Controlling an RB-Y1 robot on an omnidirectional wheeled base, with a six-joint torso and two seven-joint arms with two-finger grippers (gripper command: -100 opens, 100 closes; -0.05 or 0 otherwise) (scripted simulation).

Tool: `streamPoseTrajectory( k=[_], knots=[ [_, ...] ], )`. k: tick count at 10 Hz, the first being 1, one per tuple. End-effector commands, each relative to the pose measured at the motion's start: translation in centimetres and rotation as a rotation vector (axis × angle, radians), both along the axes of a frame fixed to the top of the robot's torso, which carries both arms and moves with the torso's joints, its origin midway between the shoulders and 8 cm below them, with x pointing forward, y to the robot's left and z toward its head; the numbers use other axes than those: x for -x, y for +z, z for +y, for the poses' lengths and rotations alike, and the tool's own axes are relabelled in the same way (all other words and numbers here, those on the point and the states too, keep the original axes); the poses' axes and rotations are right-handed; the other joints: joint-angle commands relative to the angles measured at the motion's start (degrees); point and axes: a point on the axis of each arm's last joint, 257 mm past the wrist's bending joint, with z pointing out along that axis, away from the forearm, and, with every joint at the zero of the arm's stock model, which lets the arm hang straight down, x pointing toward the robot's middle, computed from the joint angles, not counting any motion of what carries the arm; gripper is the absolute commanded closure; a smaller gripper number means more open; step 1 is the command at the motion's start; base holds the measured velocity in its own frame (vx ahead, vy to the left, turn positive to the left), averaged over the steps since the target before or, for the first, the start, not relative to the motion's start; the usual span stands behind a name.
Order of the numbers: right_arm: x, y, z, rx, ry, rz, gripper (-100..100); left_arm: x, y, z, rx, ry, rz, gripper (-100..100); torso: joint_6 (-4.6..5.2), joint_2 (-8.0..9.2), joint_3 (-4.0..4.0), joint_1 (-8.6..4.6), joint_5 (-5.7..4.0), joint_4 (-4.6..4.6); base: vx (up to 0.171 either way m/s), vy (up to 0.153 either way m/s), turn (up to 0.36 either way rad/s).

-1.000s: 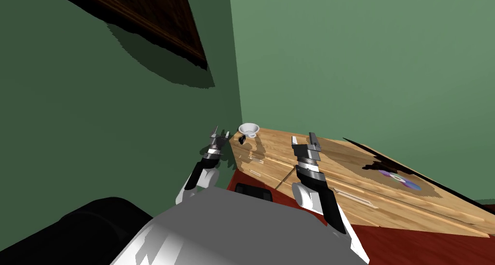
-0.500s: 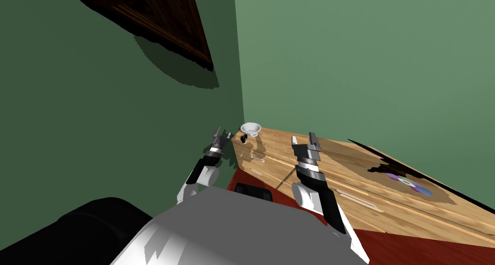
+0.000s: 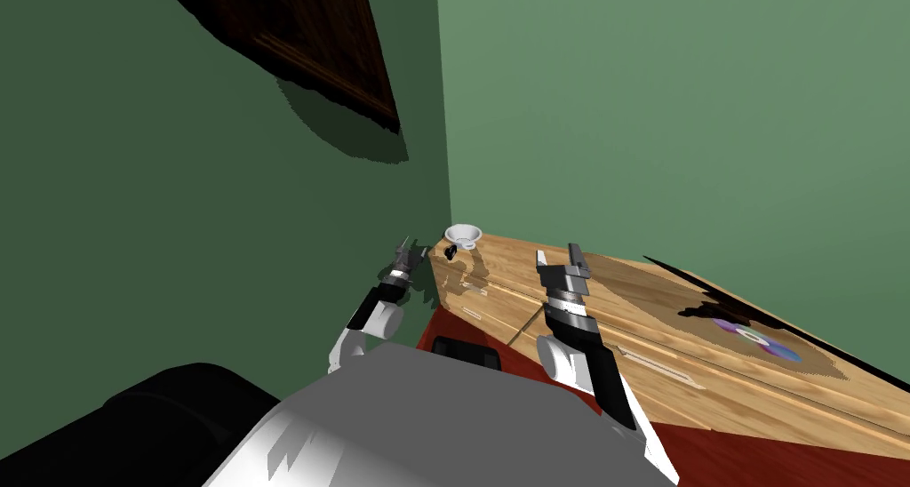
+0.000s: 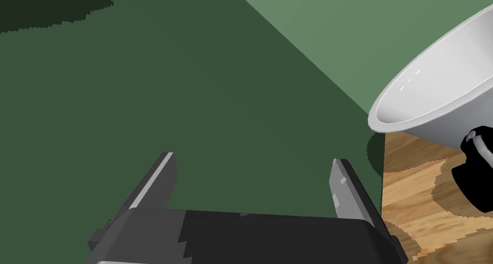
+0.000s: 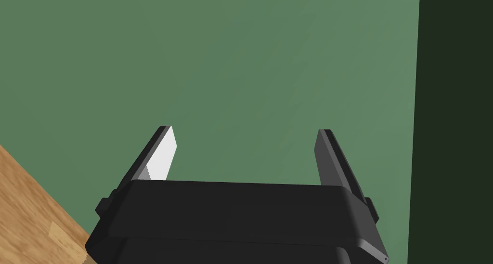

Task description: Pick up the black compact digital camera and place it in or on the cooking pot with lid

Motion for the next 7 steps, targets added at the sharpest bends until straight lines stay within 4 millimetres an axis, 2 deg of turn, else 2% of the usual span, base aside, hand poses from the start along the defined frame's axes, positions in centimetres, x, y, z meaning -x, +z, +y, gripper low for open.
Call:
streamPoseTrajectory(
  k=[1,3,7],
  knots=[
    [0.0,0.0,0.0,0.0,0.0,0.0,0,-0.8,-1.1,0.2,0.053,-0.018,0.046,-100,0.0,0.0,0.0,0.0,0.0,0.0,-0.06,-0.008,0.055],
    [0.0,0.0,0.0,0.0,0.0,0.0,0,-1.0,-1.8,0.1,0.054,-0.02,0.076,-100,0.0,0.0,0.0,-0.02,0.0,0.0,-0.03,-0.01,0.012],
    [0.0,0.0,0.0,0.0,0.0,0.0,0,-2.4,-5.1,0.6,0.144,-0.042,0.197,-100,0.0,-0.01,-0.01,-0.06,-0.01,-0.01,-0.043,-0.013,0.028]
  ],
)
